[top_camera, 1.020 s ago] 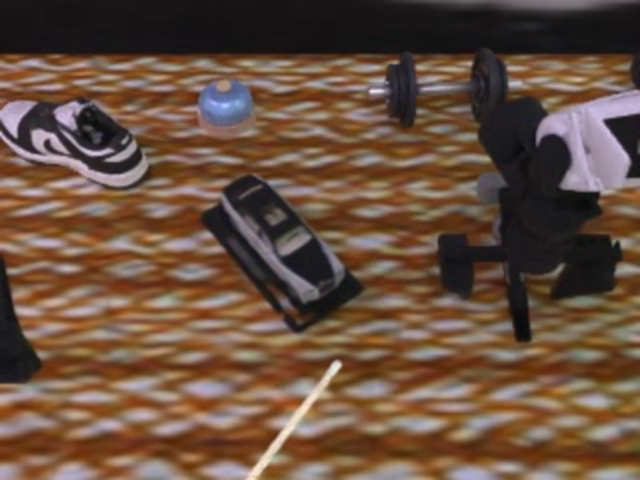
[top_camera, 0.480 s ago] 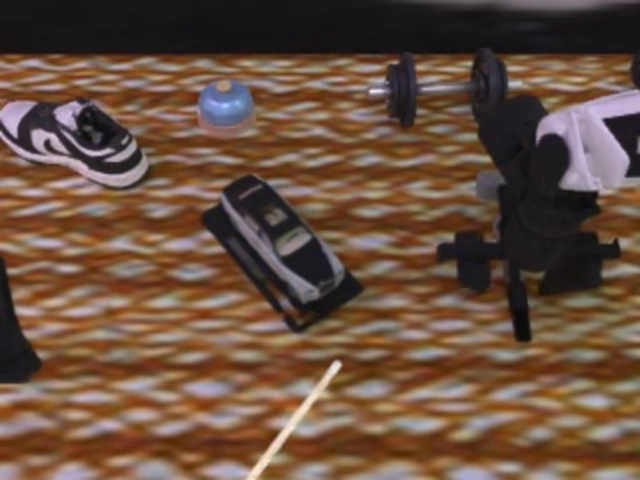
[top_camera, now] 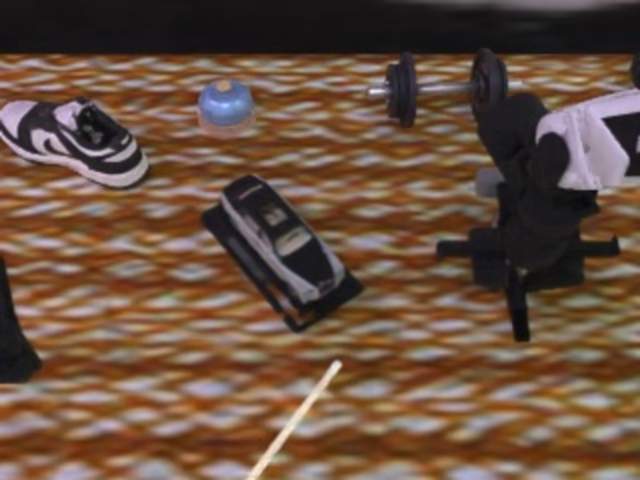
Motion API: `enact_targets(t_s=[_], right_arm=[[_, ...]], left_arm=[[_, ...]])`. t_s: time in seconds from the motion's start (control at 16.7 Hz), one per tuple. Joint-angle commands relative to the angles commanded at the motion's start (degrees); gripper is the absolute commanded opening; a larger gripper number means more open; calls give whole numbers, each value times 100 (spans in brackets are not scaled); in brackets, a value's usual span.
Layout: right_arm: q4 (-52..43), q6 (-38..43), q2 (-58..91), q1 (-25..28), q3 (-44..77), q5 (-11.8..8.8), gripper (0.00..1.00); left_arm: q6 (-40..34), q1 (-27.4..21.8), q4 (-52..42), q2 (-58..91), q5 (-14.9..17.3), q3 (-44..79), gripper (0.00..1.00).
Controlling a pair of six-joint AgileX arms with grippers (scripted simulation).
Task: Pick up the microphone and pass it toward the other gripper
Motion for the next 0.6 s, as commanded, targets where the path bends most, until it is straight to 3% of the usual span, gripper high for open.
enact_targets(t_s=[0.12, 0.3, 0.6], right_arm=[[-138, -60, -322, 6, 122, 93, 0], [50, -113, -360, 14, 82, 29, 0], [1495, -443, -589, 31, -221, -424, 0]], left_arm=[[0, 0, 0, 0, 0, 0, 100], [0, 0, 0, 0, 0, 0, 100], [0, 0, 0, 0, 0, 0, 100]])
